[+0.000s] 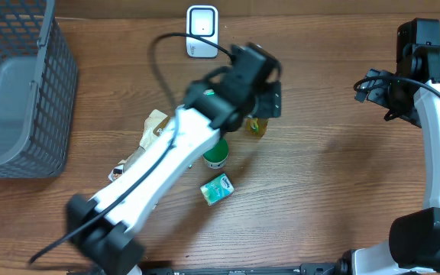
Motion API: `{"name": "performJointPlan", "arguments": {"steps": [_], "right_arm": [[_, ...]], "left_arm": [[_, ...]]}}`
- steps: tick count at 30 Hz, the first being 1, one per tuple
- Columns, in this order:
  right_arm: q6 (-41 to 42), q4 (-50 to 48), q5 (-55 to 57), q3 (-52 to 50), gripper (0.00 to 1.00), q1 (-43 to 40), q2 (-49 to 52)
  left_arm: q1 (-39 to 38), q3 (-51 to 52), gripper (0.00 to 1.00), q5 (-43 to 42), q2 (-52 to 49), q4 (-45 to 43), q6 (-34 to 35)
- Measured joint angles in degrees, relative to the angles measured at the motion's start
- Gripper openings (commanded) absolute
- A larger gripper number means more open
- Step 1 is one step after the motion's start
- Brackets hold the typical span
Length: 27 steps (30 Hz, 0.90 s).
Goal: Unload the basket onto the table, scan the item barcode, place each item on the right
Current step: 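Reach the left gripper over the table and grasp the yellow bottle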
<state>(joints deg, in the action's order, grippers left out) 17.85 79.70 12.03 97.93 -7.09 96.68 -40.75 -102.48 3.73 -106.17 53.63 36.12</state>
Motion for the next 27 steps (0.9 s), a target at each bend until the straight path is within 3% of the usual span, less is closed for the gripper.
{"name": "performJointPlan", "arguments": {"steps": [6, 11, 18, 23, 27], "right_arm": [[0.11, 0.02, -0.02, 0.00, 1.00, 0.00, 0.00], [0.13, 0.04, -0.02, 0.00, 1.00, 0.00, 0.00], [0.13, 0.04, -0.02, 0.00, 1.00, -0.02, 0.00], [0.11, 0.07, -0.02, 0.00, 1.00, 0.00, -0.02], [0.15, 0.04, -0.02, 0.00, 1.00, 0.00, -0.02]], "left_arm": [[0.02, -23.93, 0.98, 1.27, -15.96, 19.54, -1.75], [0.00, -41.24, 1.00, 3.74, -21.90, 25.53, -2.84], [-0.04, -43.21, 1.00, 2.36, -23.61, 26.56, -3.50], [-0.15, -43.21, 0.82, 1.86, -29.73, 27.06, -3.30], [-0.15, -43.19, 0.83, 1.62, -33.62, 27.69, -1.66]]}}
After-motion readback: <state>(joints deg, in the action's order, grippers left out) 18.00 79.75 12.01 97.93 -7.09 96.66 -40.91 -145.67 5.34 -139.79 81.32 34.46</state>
